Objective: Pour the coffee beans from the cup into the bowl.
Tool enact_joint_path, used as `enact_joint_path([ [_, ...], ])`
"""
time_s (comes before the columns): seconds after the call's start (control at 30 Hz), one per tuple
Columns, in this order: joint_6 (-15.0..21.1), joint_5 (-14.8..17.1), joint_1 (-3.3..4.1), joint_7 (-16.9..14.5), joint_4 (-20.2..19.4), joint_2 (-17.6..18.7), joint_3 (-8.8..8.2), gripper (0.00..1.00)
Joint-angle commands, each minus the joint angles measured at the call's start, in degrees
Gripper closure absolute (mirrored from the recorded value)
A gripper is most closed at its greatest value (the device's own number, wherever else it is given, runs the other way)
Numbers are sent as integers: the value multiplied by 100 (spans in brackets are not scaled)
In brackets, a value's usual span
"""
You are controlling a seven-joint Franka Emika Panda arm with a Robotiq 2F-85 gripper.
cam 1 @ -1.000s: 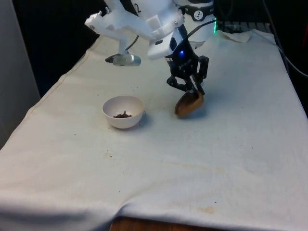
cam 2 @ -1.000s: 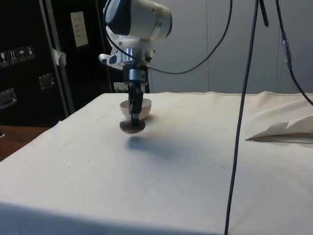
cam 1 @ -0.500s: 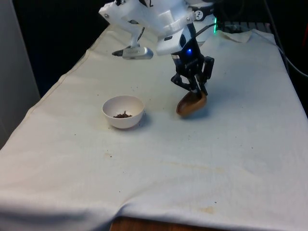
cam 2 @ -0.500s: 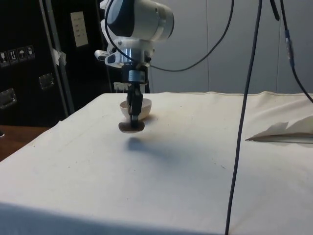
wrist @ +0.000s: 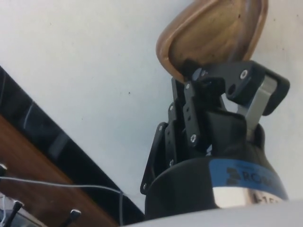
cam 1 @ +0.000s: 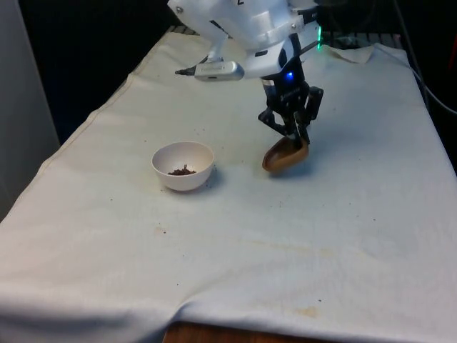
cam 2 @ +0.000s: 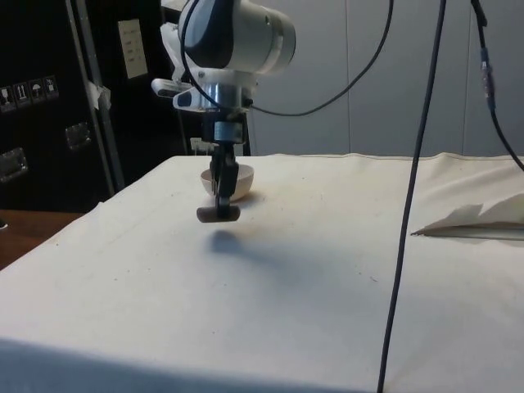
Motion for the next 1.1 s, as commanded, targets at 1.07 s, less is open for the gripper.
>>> enact_joint_path([
  [1.07, 1043, -1461, 46, 1409, -338, -69, 183, 98],
])
